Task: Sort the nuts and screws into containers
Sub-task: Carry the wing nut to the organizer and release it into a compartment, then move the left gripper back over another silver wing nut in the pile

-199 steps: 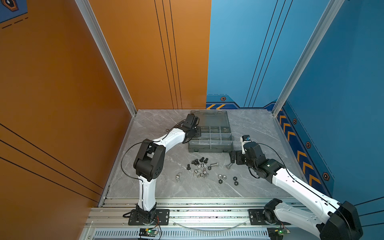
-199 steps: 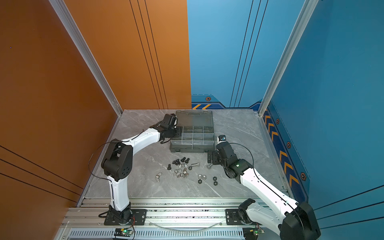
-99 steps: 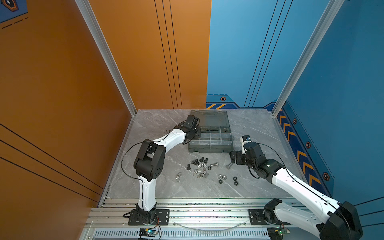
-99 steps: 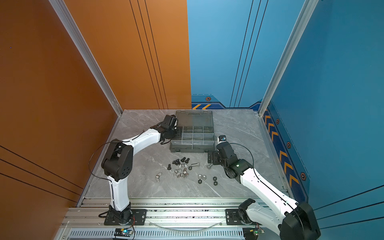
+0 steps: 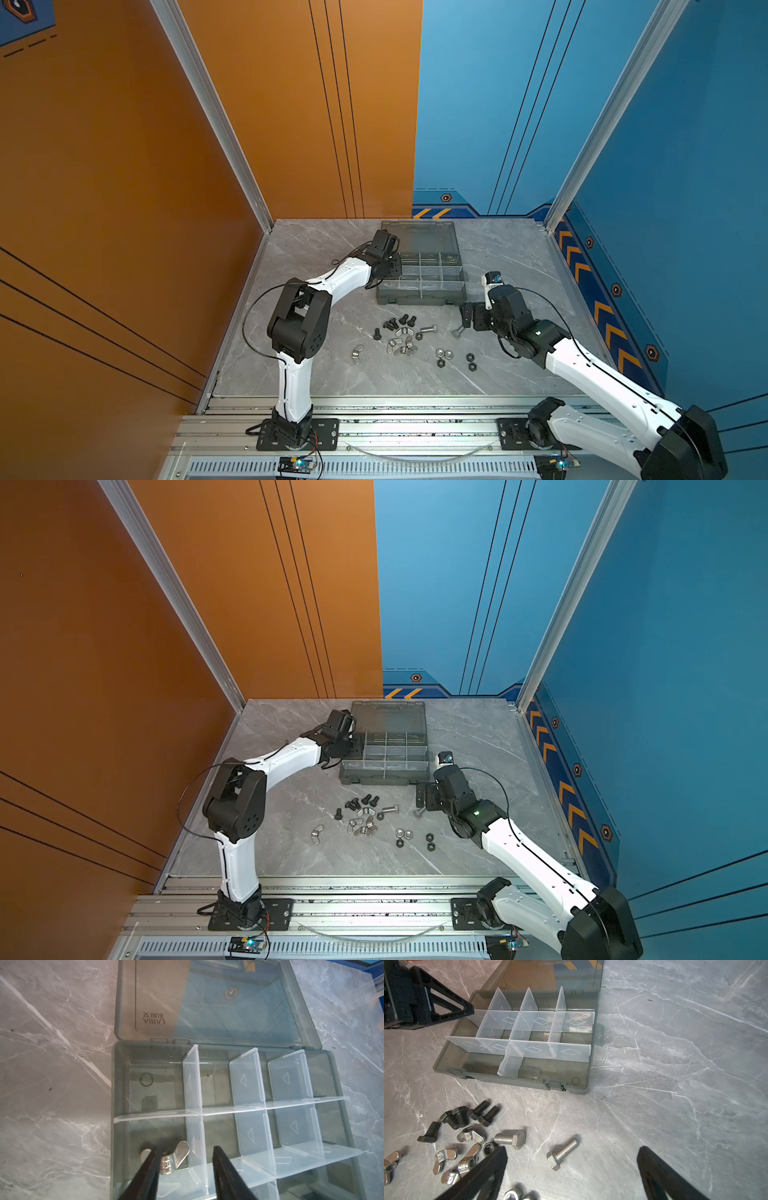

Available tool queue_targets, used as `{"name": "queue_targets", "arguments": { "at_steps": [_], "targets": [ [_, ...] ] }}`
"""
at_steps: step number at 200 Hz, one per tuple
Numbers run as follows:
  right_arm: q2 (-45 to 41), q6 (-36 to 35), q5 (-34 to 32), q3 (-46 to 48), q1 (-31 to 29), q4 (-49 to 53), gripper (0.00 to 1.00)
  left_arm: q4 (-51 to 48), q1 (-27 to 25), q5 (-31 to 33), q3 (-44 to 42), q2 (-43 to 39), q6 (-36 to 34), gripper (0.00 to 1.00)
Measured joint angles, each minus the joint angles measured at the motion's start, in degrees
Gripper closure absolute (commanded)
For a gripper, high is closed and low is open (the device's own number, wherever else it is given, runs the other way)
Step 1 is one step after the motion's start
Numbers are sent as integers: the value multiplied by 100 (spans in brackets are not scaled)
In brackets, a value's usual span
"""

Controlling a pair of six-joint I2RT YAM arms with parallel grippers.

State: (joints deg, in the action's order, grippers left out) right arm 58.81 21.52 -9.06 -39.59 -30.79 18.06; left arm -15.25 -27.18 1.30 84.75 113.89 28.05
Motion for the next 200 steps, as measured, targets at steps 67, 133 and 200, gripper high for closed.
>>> {"name": "queue_targets", "arguments": {
  "at_steps": [67,133,200],
  "targets": [
    [-166,0,4,20,0,2,0,-435,-223,144,-332,-992,-157,41],
    [-160,-2,136,20,42,4,0,-876,-664,595,-2208,-2981,177,31],
    [282,-24,289,-214,114,59,0,-2065,-1191,1335,-4133,-4948,1515,28]
  ]
}}
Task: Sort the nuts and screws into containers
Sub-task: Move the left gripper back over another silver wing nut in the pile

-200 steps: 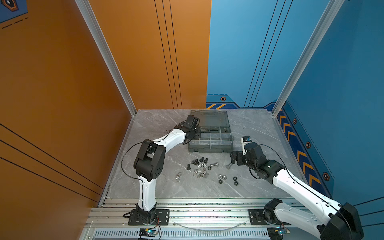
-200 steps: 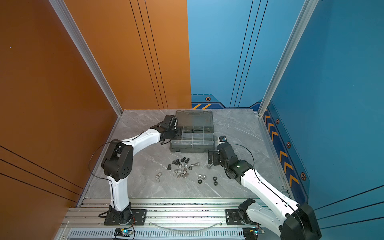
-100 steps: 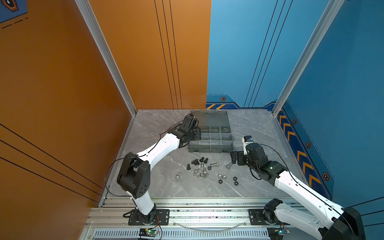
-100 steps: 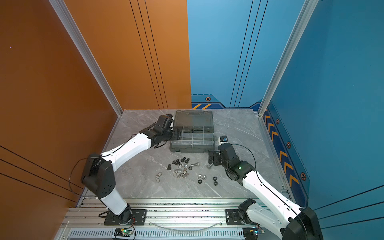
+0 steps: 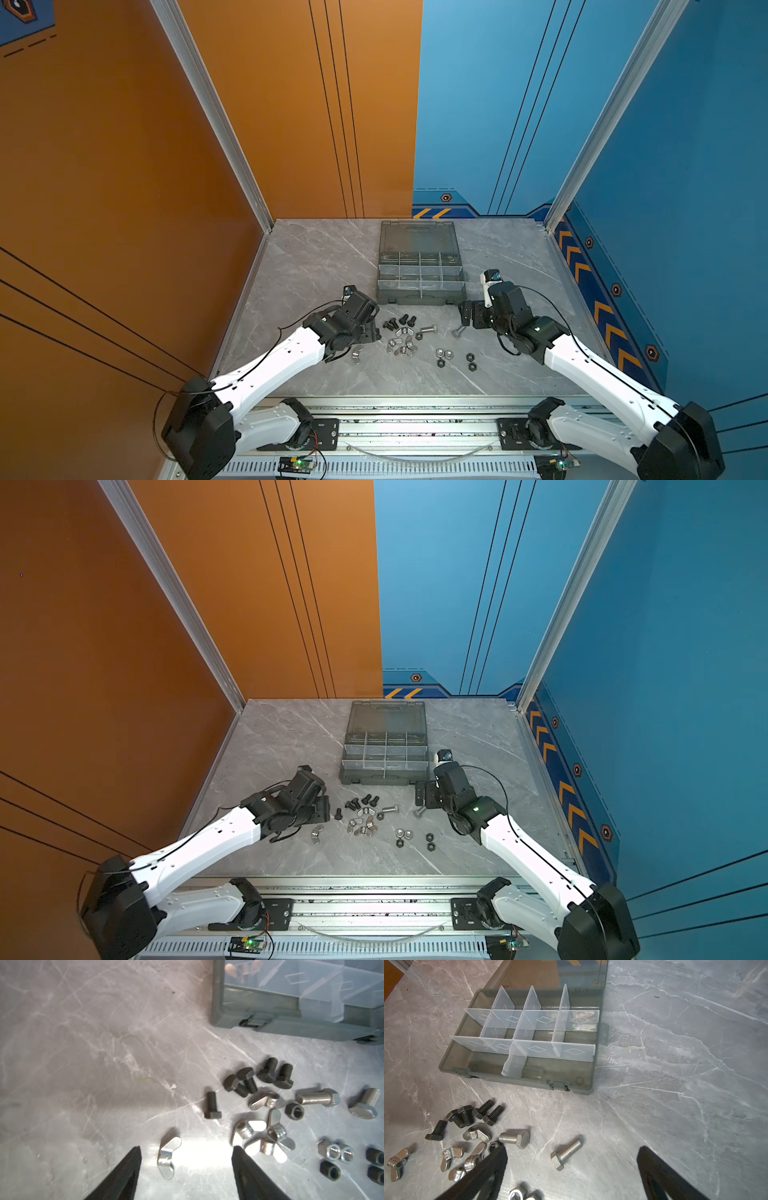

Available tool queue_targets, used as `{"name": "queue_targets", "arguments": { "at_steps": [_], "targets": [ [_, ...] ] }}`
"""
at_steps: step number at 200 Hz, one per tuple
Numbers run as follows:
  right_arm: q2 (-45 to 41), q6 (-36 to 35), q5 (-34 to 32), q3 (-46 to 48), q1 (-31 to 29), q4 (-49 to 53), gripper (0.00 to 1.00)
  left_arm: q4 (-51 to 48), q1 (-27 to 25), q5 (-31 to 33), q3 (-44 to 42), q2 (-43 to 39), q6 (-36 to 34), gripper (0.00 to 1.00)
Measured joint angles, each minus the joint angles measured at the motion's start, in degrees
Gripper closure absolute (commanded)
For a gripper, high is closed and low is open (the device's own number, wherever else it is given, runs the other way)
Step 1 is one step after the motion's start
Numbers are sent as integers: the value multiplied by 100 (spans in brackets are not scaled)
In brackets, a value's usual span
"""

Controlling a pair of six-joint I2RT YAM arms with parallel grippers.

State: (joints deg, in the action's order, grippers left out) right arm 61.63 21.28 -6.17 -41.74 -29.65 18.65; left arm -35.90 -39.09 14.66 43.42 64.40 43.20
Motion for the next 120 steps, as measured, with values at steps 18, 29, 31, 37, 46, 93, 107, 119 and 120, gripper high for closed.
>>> {"name": "queue_targets", "arguments": {
  "at_steps": [18,29,31,37,46,93,107,119,120],
  "targets": [
    [114,-2,50,-37,0,-17,0,-146,-4,103,-310,-319,308,28],
    [184,-2,105,-50,0,-17,0,-208,-4,142,-437,-367,450,28],
    [197,-2,111,-52,2,-17,0,-214,-7,146,-452,-365,466,28],
    [238,-2,146,-63,4,-17,0,-232,-4,146,-498,-354,527,28],
    [293,-2,166,-85,4,-17,0,-260,-7,144,-546,-310,603,28],
    [343,0,212,-111,2,-17,0,-275,-129,138,-590,-2,789,34],
    [343,0,212,-114,2,-20,0,-273,-151,140,-590,48,833,35],
    [343,0,212,-116,2,-20,0,-271,-175,144,-590,96,835,38],
    [343,2,214,-116,2,-20,0,-271,-177,142,-590,98,835,38]
  ]
}}
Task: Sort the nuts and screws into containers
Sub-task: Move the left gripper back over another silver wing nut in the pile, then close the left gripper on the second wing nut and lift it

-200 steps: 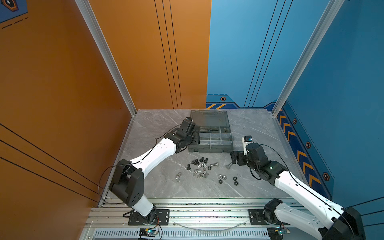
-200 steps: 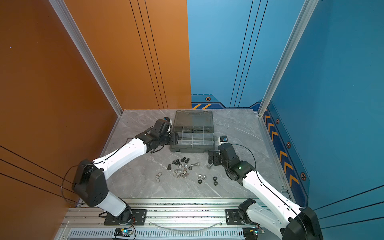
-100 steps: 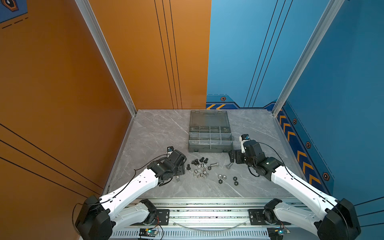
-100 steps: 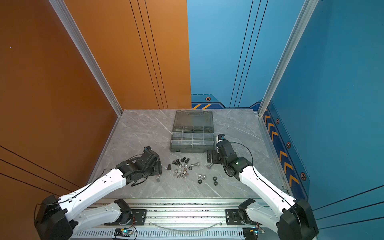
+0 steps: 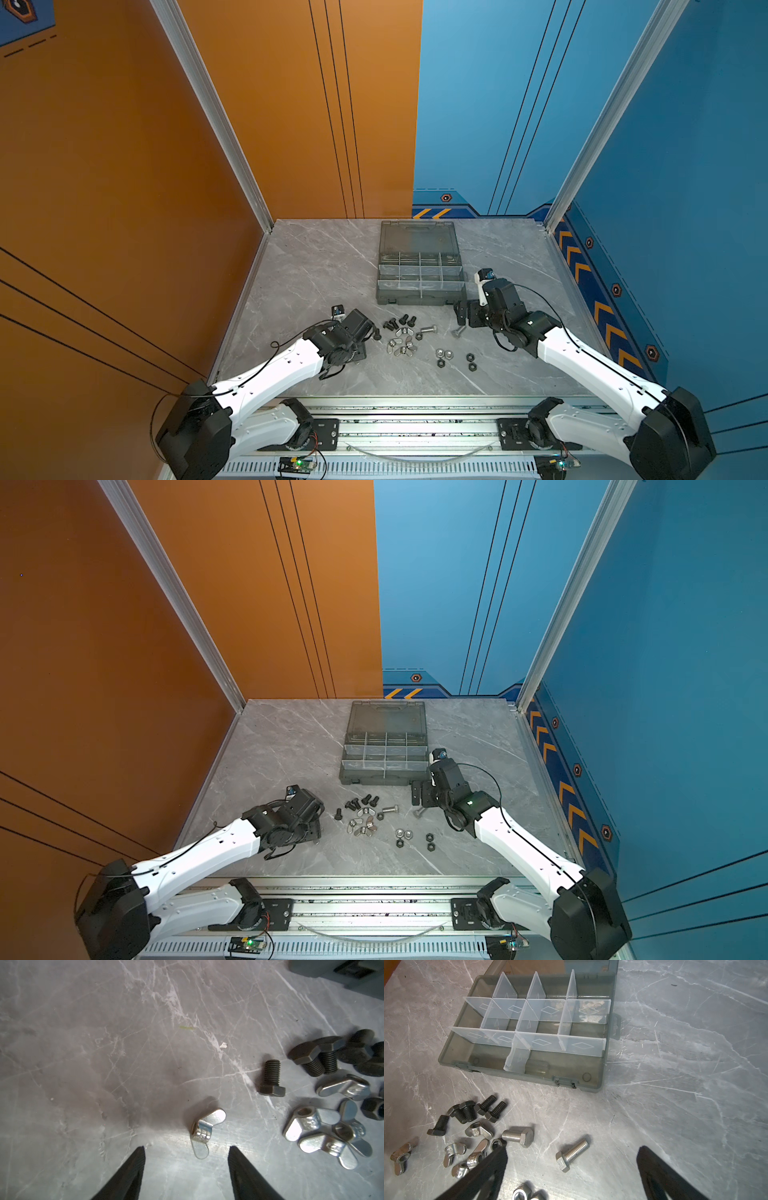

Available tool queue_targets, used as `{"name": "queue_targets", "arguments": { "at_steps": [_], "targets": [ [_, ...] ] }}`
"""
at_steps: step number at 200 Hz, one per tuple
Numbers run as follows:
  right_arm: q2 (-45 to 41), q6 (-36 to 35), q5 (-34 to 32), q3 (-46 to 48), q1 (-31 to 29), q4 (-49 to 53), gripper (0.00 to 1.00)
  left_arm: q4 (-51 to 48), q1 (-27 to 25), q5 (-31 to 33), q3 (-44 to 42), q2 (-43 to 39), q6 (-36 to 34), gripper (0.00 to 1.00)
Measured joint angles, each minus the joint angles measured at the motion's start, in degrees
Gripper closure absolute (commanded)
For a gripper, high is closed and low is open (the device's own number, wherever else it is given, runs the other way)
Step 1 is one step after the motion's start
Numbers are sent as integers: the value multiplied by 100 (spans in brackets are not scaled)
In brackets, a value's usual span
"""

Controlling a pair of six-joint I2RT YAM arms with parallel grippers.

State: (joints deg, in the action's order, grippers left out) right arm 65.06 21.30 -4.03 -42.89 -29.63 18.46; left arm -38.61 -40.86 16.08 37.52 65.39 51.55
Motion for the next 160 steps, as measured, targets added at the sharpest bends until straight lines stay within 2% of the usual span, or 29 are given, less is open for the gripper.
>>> {"name": "queue_targets", "arguments": {
  "at_steps": [58,124,160],
  "targets": [
    [85,2,39,-2,0,-2,1,22,-122,42,0,203,-4,41],
    [133,20,81,-2,-11,-4,0,223,-184,42,35,975,-181,41],
    [133,20,81,-2,-33,-4,0,372,-208,42,50,1128,-289,44]
  ]
}}
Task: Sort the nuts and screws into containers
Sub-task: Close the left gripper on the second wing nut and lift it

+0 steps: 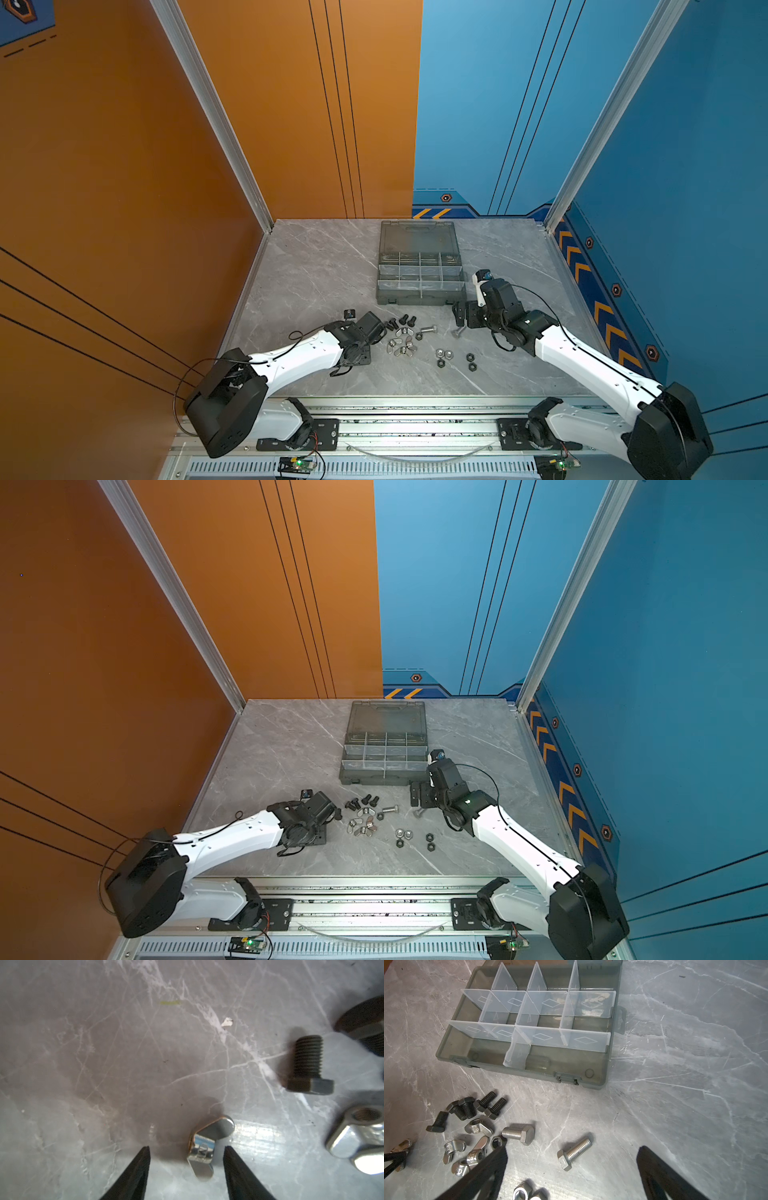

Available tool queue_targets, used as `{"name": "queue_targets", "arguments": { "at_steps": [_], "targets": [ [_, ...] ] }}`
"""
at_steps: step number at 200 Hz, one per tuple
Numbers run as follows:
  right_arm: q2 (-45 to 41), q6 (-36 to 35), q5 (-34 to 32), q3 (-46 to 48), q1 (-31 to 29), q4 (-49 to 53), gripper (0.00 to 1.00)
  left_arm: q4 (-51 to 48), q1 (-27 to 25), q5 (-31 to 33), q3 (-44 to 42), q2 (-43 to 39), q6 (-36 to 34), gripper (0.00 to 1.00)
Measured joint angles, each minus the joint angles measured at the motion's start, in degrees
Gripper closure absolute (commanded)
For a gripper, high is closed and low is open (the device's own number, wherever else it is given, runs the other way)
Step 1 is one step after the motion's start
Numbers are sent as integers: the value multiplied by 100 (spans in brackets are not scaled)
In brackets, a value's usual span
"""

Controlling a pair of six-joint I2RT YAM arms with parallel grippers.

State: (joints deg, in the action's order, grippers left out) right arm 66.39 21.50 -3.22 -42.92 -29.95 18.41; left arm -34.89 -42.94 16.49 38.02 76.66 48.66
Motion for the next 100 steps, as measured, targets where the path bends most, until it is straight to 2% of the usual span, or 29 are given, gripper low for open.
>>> {"name": "queue_targets", "arguments": {
  "at_steps": [100],
  "targets": [
    [0,0,0,0,-4,2,0,256,2,0,33,356,-131,55]
  ]
}}
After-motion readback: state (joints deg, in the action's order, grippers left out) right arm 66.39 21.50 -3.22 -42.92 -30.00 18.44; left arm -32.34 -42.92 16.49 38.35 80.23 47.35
